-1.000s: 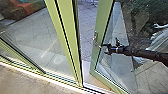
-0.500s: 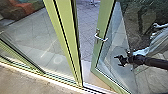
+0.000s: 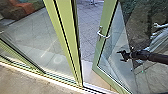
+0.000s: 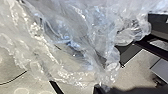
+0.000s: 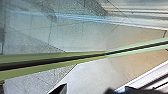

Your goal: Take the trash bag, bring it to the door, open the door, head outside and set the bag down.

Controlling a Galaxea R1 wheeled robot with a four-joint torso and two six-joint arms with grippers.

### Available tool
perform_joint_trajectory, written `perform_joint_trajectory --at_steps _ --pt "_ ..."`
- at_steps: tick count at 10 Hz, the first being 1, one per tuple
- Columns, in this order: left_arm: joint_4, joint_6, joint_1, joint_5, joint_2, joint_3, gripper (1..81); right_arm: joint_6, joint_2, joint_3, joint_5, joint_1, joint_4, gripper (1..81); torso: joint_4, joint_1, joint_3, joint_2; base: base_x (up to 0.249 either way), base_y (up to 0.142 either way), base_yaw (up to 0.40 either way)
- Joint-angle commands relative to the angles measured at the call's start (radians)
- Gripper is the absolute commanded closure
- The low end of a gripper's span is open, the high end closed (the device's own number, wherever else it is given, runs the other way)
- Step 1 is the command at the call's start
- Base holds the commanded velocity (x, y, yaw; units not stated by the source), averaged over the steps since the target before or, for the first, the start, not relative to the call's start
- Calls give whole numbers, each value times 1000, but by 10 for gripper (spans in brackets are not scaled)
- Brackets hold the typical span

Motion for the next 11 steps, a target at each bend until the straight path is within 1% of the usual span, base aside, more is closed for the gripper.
perform_joint_trajectory --at_steps 1,6,8,11 --pt "1 3 23 101 -8 16 811 24 -104 18 -28 205 -2 10 0 0 0 -1 0 0 0" --pt "1 3 23 101 -5 16 811 24 -225 78 -25 218 -2 10 0 0 0 -1 0 0 0" --pt "1 3 23 103 -5 16 811 24 -274 81 4 217 0 10 0 0 0 -1 0 0 0" --pt "-1 3 23 103 -5 16 811 24 -336 104 16 215 6 10 0 0 0 -1 0 0 0"
